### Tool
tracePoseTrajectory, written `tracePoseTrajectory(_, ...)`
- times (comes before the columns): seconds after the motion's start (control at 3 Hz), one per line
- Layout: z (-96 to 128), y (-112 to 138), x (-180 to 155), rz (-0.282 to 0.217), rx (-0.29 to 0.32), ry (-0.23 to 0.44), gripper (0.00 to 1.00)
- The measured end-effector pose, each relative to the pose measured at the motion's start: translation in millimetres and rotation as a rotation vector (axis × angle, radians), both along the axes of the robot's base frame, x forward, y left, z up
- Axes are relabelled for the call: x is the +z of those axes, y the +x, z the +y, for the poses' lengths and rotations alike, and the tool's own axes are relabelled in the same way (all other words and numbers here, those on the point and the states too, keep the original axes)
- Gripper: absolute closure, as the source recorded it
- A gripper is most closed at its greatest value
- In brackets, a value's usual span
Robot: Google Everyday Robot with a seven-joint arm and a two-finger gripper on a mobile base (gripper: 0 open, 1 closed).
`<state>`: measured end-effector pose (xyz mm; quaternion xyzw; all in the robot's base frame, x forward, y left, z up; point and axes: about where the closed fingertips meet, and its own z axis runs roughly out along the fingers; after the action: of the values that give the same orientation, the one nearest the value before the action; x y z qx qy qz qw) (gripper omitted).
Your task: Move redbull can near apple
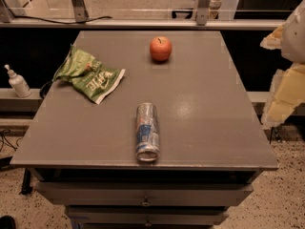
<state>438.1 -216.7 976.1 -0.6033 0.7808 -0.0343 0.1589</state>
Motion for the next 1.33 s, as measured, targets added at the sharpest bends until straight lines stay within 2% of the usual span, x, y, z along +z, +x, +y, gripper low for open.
tracePoseTrajectory(0.33, 0.0, 0.0, 0.0, 0.0, 0.0, 0.0, 0.0)
tracePoseTrajectory(0.67, 3.2, 2.0, -1.1, -0.012, 0.029, 0.01, 0.0)
tracePoseTrajectory(1.0, 22.0, 10.3, -13.5, -0.023, 0.149, 0.059, 0.0)
tracePoseTrajectory(1.33, 64.7, 15.6, -39.0, -0.04, 0.343, 0.129, 0.0)
